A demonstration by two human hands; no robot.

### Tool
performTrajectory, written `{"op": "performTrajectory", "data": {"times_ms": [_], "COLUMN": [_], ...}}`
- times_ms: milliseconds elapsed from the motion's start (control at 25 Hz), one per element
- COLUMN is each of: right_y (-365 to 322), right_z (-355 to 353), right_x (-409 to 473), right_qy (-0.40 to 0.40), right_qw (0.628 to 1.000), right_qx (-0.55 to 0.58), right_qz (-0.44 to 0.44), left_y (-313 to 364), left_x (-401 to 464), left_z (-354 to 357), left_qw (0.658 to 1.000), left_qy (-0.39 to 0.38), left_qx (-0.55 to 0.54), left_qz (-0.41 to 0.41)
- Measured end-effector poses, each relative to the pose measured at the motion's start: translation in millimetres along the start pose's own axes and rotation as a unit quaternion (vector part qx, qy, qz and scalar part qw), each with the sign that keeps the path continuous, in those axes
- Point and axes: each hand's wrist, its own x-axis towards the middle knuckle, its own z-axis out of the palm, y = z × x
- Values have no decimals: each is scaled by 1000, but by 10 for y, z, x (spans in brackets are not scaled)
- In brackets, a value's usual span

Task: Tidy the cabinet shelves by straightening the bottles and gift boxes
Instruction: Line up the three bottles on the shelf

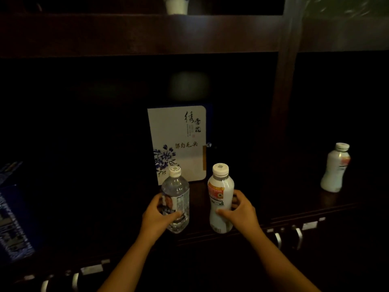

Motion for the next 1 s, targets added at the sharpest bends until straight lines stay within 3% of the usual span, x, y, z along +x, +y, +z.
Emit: {"op": "performTrajectory", "data": {"times_ms": [560,1000], "right_y": [614,1046], "right_z": [-2710,-3935], "right_x": [-471,260], "right_qy": [-6,100], "right_qw": [1000,995], "right_qx": [-2,-13], "right_qz": [-22,-15], "left_y": [1204,1769], "left_x": [-1210,-694], "left_z": [2029,3494], "left_qw": [997,992], "left_qy": [-31,-77], "left_qx": [-67,-88], "left_qz": [-4,52]}}
